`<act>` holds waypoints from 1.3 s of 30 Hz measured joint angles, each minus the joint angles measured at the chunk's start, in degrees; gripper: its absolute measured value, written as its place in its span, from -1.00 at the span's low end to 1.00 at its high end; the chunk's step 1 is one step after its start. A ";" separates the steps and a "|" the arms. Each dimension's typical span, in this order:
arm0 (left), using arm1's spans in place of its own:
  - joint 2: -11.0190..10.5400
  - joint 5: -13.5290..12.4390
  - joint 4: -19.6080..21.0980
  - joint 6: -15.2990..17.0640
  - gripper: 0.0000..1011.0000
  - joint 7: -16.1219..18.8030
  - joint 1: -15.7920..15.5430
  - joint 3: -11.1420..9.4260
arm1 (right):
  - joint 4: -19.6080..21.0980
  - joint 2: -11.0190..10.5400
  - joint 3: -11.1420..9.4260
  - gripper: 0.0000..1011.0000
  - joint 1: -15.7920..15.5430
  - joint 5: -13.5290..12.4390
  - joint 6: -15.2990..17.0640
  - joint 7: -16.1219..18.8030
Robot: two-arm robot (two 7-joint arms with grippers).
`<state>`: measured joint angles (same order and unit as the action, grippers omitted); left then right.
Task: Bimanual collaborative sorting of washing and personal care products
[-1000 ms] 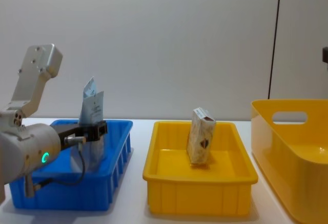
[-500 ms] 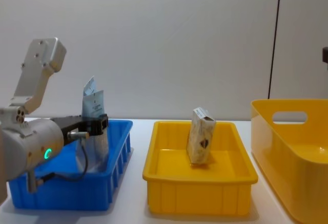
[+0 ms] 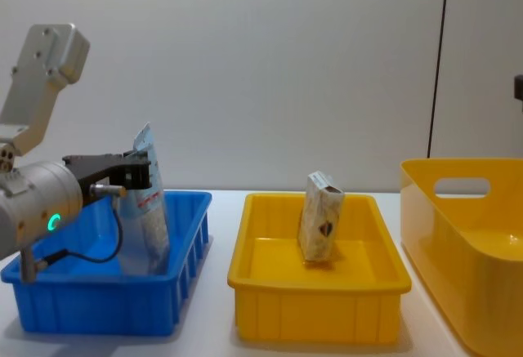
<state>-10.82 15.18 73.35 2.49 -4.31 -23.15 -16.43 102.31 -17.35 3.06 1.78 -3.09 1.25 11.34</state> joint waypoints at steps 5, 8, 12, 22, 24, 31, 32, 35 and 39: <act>-0.62 -0.44 1.27 0.23 -0.98 -0.43 0.44 0.09 | 0.00 0.00 0.00 0.99 0.00 0.00 0.00 0.00; -1.05 -0.79 1.80 1.01 -1.00 -0.83 0.62 0.10 | 0.00 0.00 0.00 0.99 0.00 0.00 0.00 0.00; -1.38 -1.11 2.00 1.90 -1.00 -1.36 0.62 -0.05 | 0.00 0.00 0.00 0.99 0.00 0.00 0.00 0.00; -1.69 -1.98 1.55 3.17 -1.00 -2.63 0.20 -0.55 | 0.00 0.00 0.00 0.99 0.00 0.00 0.00 0.00; -1.72 -2.20 1.51 3.18 -1.00 -2.85 0.13 -0.66 | 0.00 0.00 0.00 0.99 0.00 0.00 -0.01 0.00; -1.78 -2.83 1.81 2.92 -1.00 -3.61 -0.18 -0.88 | 0.00 0.00 0.00 0.99 0.00 0.00 0.00 0.00; -1.80 -2.89 1.91 2.87 -1.00 -3.70 -0.22 -0.88 | 0.00 0.00 -0.01 0.99 0.00 0.00 0.00 0.00; -1.81 -3.07 2.34 2.56 -1.00 -4.06 -0.42 -0.87 | 0.00 0.00 0.00 0.99 0.00 0.00 0.00 0.00; -1.82 -3.27 3.26 2.02 -1.00 -4.53 -0.76 -0.74 | 0.00 0.00 0.00 0.99 0.00 0.00 0.00 0.00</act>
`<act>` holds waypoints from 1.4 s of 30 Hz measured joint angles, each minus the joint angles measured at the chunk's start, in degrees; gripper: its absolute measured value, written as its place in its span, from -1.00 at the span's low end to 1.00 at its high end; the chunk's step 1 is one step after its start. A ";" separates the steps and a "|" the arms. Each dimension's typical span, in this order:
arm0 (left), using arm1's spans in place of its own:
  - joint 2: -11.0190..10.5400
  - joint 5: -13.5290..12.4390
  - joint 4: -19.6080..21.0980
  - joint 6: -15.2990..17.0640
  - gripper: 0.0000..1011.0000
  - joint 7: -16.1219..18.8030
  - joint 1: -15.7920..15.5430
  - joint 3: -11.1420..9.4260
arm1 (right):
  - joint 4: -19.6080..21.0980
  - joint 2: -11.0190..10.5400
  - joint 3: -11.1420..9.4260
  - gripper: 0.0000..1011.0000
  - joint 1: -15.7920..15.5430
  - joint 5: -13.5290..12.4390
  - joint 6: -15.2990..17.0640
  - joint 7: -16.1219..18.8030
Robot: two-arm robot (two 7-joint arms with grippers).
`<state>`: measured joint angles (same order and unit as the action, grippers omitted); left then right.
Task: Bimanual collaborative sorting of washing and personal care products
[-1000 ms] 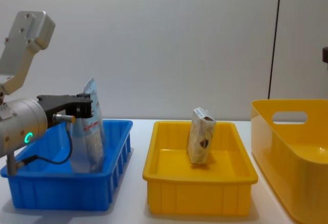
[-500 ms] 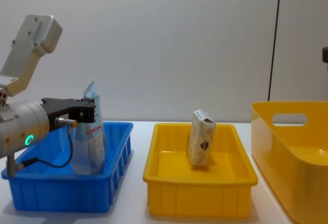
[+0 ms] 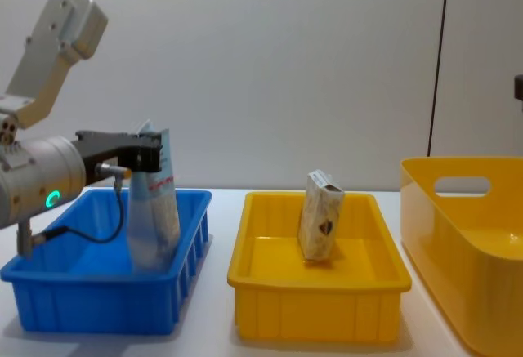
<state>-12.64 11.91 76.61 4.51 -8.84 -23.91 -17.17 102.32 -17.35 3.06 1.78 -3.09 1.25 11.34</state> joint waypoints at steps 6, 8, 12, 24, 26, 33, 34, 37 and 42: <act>-0.03 -0.26 1.15 -0.53 -1.00 -0.49 -0.36 0.24 | 0.00 0.00 0.00 0.99 0.00 0.00 0.00 0.00; -0.04 -0.35 1.55 -0.71 -1.00 -0.70 -0.50 0.35 | 0.00 0.00 0.00 0.99 0.00 0.00 0.00 0.00; -0.04 -0.46 2.13 -0.99 -1.00 -1.12 -0.76 0.54 | 0.00 0.00 0.00 0.99 0.00 0.00 0.00 0.00; 0.12 0.09 3.56 -1.70 -1.00 -3.91 -1.90 0.95 | 0.00 0.00 0.00 0.99 0.00 0.00 0.00 0.00; 0.13 0.31 3.79 -1.79 -1.00 -4.43 -2.07 0.98 | 0.00 0.00 0.00 0.99 0.00 0.00 0.00 0.00; 0.14 1.53 5.13 -2.04 -1.00 -6.75 -2.94 0.91 | 0.00 0.00 0.00 0.99 0.00 0.00 0.00 0.00; 0.14 1.65 5.32 -2.06 -1.00 -6.96 -3.05 0.87 | 0.00 0.00 0.00 0.99 0.00 0.00 0.00 0.00; 0.13 2.21 5.88 -2.09 -1.00 -7.86 -3.37 0.71 | 0.00 0.00 0.00 0.99 0.00 0.00 0.00 0.00; 0.13 3.29 6.80 -2.10 -1.00 -9.56 -4.02 0.24 | 0.00 0.00 0.00 0.99 0.01 0.01 0.00 0.02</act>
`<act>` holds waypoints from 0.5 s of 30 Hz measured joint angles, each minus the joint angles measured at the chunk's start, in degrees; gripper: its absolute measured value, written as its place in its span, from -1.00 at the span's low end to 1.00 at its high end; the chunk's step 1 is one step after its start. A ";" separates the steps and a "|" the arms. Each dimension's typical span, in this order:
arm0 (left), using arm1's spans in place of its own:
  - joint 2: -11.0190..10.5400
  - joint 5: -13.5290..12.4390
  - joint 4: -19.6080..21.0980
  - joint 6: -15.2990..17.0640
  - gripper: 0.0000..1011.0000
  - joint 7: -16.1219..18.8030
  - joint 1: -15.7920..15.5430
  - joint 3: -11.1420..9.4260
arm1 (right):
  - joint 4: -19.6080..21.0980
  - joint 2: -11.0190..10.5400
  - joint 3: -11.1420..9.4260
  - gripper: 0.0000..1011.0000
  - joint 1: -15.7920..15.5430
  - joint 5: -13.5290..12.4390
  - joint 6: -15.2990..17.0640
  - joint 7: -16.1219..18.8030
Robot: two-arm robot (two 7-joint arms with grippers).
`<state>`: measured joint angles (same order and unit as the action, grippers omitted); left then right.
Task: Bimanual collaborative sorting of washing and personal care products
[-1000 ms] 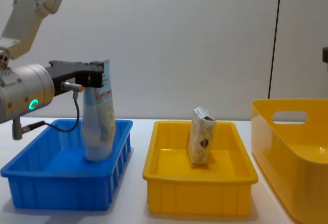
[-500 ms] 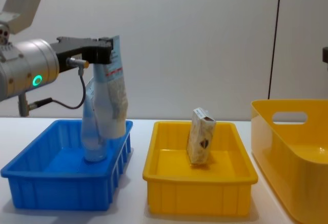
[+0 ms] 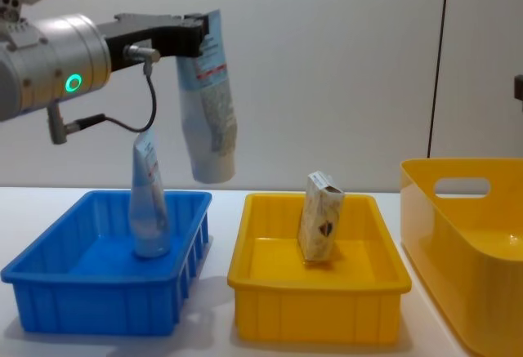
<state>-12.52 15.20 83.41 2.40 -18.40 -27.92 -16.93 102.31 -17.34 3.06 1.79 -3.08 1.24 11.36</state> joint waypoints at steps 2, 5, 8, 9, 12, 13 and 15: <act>0.00 0.30 0.20 0.00 -1.00 -0.47 -0.18 -0.16 | -0.04 -0.01 0.03 0.99 0.07 0.00 0.00 0.16; 0.03 0.93 0.66 0.00 -1.00 -1.48 -0.62 -0.56 | -0.13 -0.13 0.19 0.99 0.22 0.01 0.01 0.54; 0.04 1.49 1.08 0.04 -1.00 -2.33 -0.93 -0.93 | -0.34 -0.45 0.53 0.99 0.56 -0.06 0.02 1.34; 0.05 1.61 1.20 0.04 -1.00 -2.53 -0.98 -1.03 | -0.43 -0.59 0.69 0.99 0.72 -0.10 0.02 1.57; 0.06 2.17 1.69 0.09 -1.00 -3.26 -1.17 -1.40 | -0.77 -1.03 1.24 0.99 1.31 -0.31 0.04 2.74; 0.07 2.30 1.86 0.11 -1.00 -3.42 -1.20 -1.52 | -0.87 -1.19 1.47 0.99 1.55 -0.36 0.04 3.03; 0.08 2.70 2.27 0.15 -1.00 -3.88 -1.29 -1.78 | -1.25 -1.55 1.97 0.99 2.15 -0.56 0.06 3.97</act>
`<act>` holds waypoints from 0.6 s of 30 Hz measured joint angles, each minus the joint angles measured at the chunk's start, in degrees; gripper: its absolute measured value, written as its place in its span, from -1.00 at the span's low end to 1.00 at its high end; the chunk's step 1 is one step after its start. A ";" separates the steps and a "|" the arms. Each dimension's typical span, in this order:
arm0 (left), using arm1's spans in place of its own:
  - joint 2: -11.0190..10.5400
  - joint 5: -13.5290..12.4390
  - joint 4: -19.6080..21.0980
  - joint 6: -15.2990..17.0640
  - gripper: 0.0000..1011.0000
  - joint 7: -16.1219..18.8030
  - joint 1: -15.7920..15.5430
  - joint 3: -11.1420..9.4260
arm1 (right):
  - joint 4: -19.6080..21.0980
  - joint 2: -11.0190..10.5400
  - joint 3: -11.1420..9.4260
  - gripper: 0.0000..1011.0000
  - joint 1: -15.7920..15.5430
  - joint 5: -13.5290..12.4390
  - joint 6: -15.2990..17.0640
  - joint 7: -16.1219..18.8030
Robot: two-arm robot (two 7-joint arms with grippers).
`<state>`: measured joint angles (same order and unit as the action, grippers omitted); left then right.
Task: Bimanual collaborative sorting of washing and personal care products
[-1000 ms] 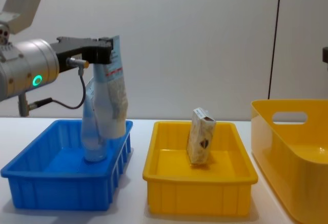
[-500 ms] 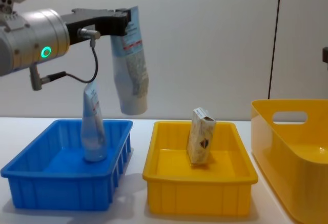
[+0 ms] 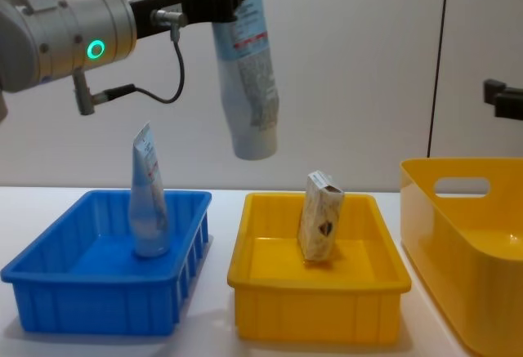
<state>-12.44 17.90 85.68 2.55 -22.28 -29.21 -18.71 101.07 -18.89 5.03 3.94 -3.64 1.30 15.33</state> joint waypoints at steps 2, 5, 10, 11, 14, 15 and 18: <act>0.01 0.36 0.38 0.04 -1.00 -0.37 -0.03 -0.22 | -0.41 -0.39 0.73 0.99 0.77 -0.21 0.02 1.15; 0.00 0.64 0.73 0.06 -1.00 -0.67 -0.04 -0.43 | -0.83 -0.72 1.42 0.99 1.52 -0.48 0.05 2.31; -0.01 1.25 1.59 0.09 -1.00 -1.18 -0.04 -0.89 | -2.05 -1.33 3.28 0.99 3.70 -1.29 0.11 5.06; -0.02 1.35 1.68 0.09 -1.00 -1.25 -0.04 -0.95 | -2.20 -1.38 3.53 0.99 4.00 -1.49 0.12 5.57; -0.09 1.69 2.12 0.10 -1.00 -1.43 -0.03 -1.20 | -3.00 -1.52 4.76 0.99 5.55 -2.28 0.19 7.54; -0.10 1.77 2.19 0.10 -1.00 -1.47 -0.03 -1.25 | -3.17 -1.52 5.02 0.99 5.87 -2.39 0.20 7.81; -0.17 1.94 2.41 0.10 -1.00 -1.54 -0.03 -1.39 | -3.91 -1.51 6.06 0.99 7.17 -3.10 0.27 9.37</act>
<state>-12.61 19.84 88.10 2.65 -23.82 -29.24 -20.10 97.16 -20.40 11.09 11.11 -6.74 1.58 24.70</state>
